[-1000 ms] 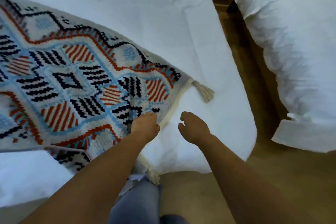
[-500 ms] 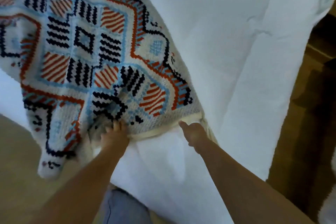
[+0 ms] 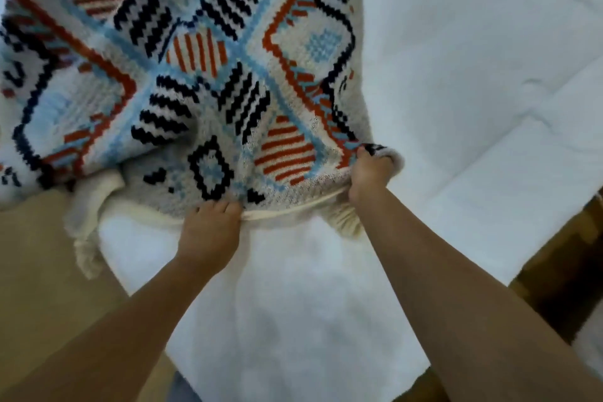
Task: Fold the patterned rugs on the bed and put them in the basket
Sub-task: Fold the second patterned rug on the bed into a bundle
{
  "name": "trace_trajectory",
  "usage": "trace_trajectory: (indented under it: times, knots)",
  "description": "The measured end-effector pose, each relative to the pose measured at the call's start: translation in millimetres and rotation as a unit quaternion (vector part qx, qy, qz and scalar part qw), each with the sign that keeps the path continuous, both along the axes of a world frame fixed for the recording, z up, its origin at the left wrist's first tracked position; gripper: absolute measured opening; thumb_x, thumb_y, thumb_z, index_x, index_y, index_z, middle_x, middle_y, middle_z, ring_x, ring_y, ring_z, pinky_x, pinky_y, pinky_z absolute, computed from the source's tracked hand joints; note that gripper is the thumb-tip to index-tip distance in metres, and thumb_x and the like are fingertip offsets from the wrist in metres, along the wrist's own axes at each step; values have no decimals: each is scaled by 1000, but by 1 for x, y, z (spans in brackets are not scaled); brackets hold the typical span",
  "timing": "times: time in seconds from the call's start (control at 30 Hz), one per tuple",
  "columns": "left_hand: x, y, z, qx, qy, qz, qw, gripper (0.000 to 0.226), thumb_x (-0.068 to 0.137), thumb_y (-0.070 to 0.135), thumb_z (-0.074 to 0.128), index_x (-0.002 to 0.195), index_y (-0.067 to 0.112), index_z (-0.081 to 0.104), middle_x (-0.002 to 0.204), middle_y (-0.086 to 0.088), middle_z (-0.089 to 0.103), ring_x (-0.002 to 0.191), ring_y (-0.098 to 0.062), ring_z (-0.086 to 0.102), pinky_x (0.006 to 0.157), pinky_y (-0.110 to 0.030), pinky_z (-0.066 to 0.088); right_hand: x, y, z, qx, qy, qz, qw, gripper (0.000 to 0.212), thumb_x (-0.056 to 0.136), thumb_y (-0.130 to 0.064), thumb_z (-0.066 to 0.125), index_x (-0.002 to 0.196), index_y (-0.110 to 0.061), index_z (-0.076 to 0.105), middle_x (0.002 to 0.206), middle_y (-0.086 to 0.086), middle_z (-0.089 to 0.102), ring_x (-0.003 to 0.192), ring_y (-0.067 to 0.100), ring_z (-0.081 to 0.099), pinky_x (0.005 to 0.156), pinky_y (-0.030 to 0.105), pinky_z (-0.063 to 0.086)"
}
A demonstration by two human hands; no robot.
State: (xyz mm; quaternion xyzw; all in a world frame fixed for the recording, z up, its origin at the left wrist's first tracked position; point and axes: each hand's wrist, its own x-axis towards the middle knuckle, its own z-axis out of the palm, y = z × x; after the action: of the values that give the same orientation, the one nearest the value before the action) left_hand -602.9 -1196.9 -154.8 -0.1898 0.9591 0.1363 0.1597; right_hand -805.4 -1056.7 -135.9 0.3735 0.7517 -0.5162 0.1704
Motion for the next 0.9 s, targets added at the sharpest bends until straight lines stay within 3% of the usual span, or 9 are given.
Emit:
trace_trajectory:
  times: [0.1, 0.33, 0.47, 0.6, 0.7, 0.8, 0.83, 0.9]
  knots:
    - [-21, 61, 11, 67, -20, -47, 996, 31, 93, 12, 37, 122, 18, 48, 116, -2, 58, 100, -20, 53, 72, -29, 35, -36, 45, 16, 52, 69, -14, 996, 37, 93, -19, 52, 126, -5, 49, 116, 8, 61, 101, 24, 61, 82, 32, 50]
    - [-116, 216, 43, 148, -13, -160, 976, 44, 87, 4, 39, 131, 14, 39, 130, -8, 50, 112, -26, 50, 74, -33, 42, -127, 196, 58, 106, 230, -32, 967, 36, 93, -16, 49, 128, -11, 46, 108, -4, 57, 99, 12, 56, 87, 27, 48]
    - [-168, 293, 42, 195, 6, -190, 962, 48, 84, -2, 42, 130, 10, 40, 129, -12, 49, 114, -29, 49, 78, -39, 49, -175, 267, 61, 162, 290, -55, 942, 30, 93, -15, 46, 122, -16, 50, 102, -11, 56, 95, 6, 55, 82, 18, 47]
    - [-197, 320, -8, 189, 5, -176, 966, 43, 86, -4, 43, 127, 11, 43, 121, -11, 54, 108, -26, 52, 80, -38, 52, -204, 301, 18, 138, 235, -78, 959, 40, 96, -20, 46, 134, -14, 37, 104, -5, 52, 105, 15, 51, 78, 19, 45]
    - [-200, 320, -43, 230, 40, -138, 962, 32, 94, 11, 44, 125, 15, 47, 120, -4, 56, 108, -18, 51, 86, -27, 45, -206, 295, -30, 190, 87, -54, 976, 62, 89, -41, 53, 137, -11, 28, 135, 12, 42, 122, 30, 44, 95, 38, 39]
    - [-200, 320, -54, 242, 112, -155, 951, 31, 76, 21, 72, 106, 15, 65, 96, 1, 67, 87, -13, 61, 73, -18, 49, -195, 283, -65, 325, 94, 40, 940, 69, 88, -47, 53, 138, -6, 28, 137, 18, 38, 126, 36, 37, 100, 44, 35]
    - [-200, 320, -57, 241, 117, -155, 951, 33, 76, 23, 72, 107, 16, 65, 96, 2, 67, 89, -13, 60, 75, -16, 47, -193, 281, -73, 351, 108, 61, 928, 69, 89, -46, 51, 140, -7, 26, 137, 19, 38, 126, 36, 36, 100, 44, 35]
    - [-200, 323, -65, 280, 93, -143, 945, 35, 90, 23, 53, 124, 17, 52, 114, -1, 58, 107, -15, 49, 91, -21, 35, -192, 279, -82, 377, 123, 65, 916, 69, 91, -46, 48, 141, -7, 24, 137, 19, 37, 125, 36, 36, 99, 45, 34]
